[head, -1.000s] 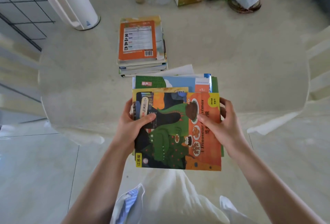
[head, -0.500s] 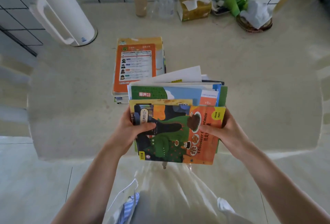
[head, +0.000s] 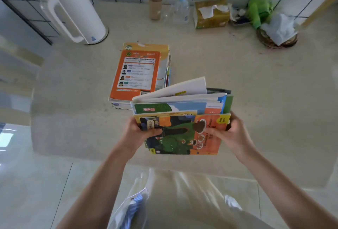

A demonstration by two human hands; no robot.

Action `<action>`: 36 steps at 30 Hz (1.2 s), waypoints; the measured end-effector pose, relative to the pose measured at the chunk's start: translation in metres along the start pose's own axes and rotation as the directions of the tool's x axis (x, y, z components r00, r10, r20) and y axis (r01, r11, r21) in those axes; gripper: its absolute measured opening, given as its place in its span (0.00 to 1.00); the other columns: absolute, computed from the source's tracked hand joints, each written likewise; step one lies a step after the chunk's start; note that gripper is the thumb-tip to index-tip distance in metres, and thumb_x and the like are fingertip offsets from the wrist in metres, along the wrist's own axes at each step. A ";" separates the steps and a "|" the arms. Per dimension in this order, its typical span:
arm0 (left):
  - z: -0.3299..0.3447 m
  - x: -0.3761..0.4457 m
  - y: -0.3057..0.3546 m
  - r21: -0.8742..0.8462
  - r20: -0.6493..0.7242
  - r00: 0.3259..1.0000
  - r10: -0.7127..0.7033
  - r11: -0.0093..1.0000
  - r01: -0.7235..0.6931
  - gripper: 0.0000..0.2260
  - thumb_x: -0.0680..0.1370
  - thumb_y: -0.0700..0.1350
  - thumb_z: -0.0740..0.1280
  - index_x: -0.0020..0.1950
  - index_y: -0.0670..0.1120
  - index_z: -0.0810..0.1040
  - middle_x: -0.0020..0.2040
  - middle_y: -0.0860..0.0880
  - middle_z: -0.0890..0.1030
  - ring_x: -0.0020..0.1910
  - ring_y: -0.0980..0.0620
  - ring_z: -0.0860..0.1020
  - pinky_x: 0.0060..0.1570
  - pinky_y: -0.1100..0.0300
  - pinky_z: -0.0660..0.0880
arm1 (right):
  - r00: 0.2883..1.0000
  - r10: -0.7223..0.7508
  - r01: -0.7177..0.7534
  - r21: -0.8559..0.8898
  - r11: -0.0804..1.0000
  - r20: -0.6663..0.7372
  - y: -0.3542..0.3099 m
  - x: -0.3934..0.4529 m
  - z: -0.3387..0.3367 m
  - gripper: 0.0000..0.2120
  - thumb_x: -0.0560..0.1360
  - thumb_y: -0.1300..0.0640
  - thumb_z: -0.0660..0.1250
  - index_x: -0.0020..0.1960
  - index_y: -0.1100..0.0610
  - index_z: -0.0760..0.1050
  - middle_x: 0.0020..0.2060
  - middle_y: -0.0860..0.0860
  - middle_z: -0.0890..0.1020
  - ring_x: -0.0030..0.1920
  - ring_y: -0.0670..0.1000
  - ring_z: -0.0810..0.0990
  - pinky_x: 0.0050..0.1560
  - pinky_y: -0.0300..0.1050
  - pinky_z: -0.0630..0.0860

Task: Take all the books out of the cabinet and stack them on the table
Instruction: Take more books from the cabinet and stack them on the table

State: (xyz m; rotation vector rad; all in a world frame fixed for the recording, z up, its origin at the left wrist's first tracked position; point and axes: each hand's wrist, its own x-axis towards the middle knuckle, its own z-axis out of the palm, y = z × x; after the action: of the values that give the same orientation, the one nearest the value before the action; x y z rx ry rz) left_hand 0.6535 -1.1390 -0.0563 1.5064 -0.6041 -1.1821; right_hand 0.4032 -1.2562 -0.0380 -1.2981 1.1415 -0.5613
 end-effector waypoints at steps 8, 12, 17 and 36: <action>0.007 -0.002 -0.022 0.077 -0.117 0.991 0.063 0.996 -0.054 0.24 0.57 0.41 0.80 0.52 0.50 0.83 0.52 0.43 0.85 0.53 0.40 0.82 0.52 0.39 0.79 | 0.993 -0.116 0.113 -0.209 0.971 0.001 0.012 0.004 -0.004 0.27 0.61 0.60 0.81 0.51 0.38 0.74 0.44 0.44 0.85 0.45 0.45 0.84 0.49 0.43 0.80; 0.008 -0.006 -0.033 0.124 -0.115 0.992 0.054 0.991 -0.039 0.24 0.59 0.35 0.78 0.52 0.53 0.83 0.51 0.46 0.85 0.52 0.43 0.82 0.52 0.41 0.80 | 0.992 -0.124 0.114 -0.251 0.961 -0.024 0.019 -0.006 -0.002 0.24 0.59 0.52 0.80 0.49 0.38 0.74 0.40 0.37 0.84 0.42 0.37 0.82 0.44 0.30 0.76; 0.012 -0.006 -0.037 0.165 -0.039 0.998 0.058 0.985 -0.051 0.25 0.60 0.35 0.79 0.54 0.45 0.75 0.47 0.51 0.84 0.48 0.52 0.82 0.48 0.51 0.81 | 0.973 -0.220 0.173 -0.410 0.896 -0.069 0.035 -0.008 -0.012 0.26 0.62 0.59 0.80 0.46 0.36 0.70 0.46 0.38 0.77 0.51 0.50 0.77 0.50 0.42 0.69; 0.018 -0.014 -0.052 0.428 -0.066 0.993 0.098 0.902 -0.060 0.21 0.63 0.55 0.77 0.53 0.55 0.77 0.47 0.67 0.82 0.47 0.63 0.81 0.50 0.59 0.79 | 0.995 -0.084 0.059 -0.342 0.938 -0.059 0.063 -0.006 -0.023 0.22 0.63 0.66 0.78 0.52 0.53 0.74 0.38 0.37 0.82 0.44 0.28 0.77 0.46 0.24 0.69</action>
State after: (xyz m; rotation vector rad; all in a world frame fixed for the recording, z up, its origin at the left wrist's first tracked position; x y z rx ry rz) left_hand 0.6210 -1.1193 -0.0985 1.8697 -0.8988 -0.9524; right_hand 0.3639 -1.2459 -0.0921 -1.6327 1.2957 -0.4802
